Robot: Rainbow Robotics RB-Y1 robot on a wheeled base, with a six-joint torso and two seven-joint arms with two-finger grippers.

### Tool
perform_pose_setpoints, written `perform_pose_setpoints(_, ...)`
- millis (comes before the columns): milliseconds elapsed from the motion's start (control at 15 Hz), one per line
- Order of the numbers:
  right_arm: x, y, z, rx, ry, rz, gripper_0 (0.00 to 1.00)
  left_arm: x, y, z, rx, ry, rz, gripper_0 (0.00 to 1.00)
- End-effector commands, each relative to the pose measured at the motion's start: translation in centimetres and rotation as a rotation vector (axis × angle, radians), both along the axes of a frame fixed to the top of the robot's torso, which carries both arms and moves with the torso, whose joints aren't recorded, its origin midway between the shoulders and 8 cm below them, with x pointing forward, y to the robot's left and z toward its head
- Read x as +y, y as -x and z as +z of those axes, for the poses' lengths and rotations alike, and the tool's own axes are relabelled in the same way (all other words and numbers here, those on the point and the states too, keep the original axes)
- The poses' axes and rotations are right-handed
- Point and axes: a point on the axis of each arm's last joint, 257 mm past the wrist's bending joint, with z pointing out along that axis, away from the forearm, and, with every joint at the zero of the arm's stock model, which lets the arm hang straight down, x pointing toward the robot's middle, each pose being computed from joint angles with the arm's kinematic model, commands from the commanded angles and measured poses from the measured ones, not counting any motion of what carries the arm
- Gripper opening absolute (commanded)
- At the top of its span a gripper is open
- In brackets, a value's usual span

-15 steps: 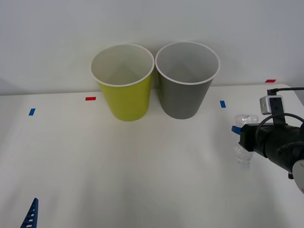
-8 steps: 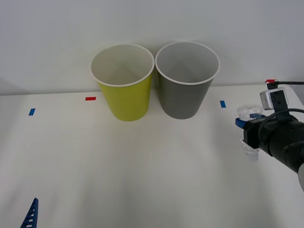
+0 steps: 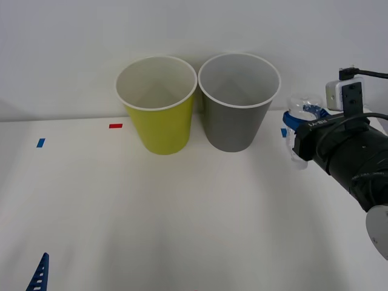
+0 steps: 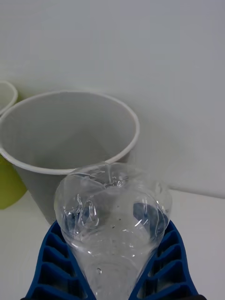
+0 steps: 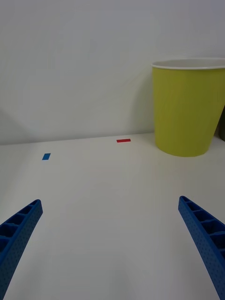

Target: Put cans in the gray bin and PET bottles in the light green bin.

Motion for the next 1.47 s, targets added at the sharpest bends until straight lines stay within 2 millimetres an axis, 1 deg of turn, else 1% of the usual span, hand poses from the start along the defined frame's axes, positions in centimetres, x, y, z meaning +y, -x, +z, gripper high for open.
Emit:
perform_pose_setpoints(67,2.7,-0.2,2.6,-0.069,-0.023,0.054,0.0,0.0,0.0,0.0,0.0,0.0,0.0,1.0)
perform_pose_setpoints(133,3.5,-0.3,3.3,-0.085,-0.031,0.074,0.0,0.0,0.0,0.0,0.0,0.0,0.0,1.0)
perform_pose_setpoints(267,5.6,-0.3,5.5,-0.139,-0.064,0.12,0.0,0.0,0.0,0.0,0.0,0.0,0.0,1.0)
perform_pose_setpoints(467,9.1,0.0,9.7,-0.238,-0.096,0.188,0.0,0.0,0.0,0.0,0.0,0.0,0.0,1.0)
perform_pose_setpoints(600,11.5,-0.1,12.1,-0.285,-0.118,0.219,0.0,0.0,0.0,0.0,0.0,0.0,0.0,1.0)
perform_pose_setpoints(800,14.9,-0.7,14.8,-0.327,-0.143,0.263,0.0,0.0,0.0,0.0,0.0,0.0,0.0,1.0)
perform_pose_setpoints(1000,16.7,-0.2,16.2,-0.331,-0.193,0.289,0.0,0.0,0.0,0.0,0.0,0.0,0.0,1.0)
perform_pose_setpoints(1067,17.3,0.0,16.3,-0.329,-0.203,0.301,0.0,0.0,0.0,0.0,0.0,0.0,0.0,1.0)
perform_pose_setpoints(1133,17.3,0.0,16.4,-0.332,-0.199,0.304,0.0,0.0,0.0,0.0,0.0,0.0,0.0,1.0)
perform_pose_setpoints(1267,18.7,-0.1,17.0,-0.337,-0.184,0.338,0.0,0.0,0.0,0.0,0.0,0.0,0.0,1.0)
perform_pose_setpoints(1333,20.1,-0.7,17.5,-0.348,-0.179,0.374,0.0,0.0,0.0,0.0,0.0,0.0,0.0,1.0)
perform_pose_setpoints(1467,22.4,-2.2,17.7,-0.377,-0.186,0.412,0.0,0.0,0.0,0.0,0.0,0.0,0.0,1.0)
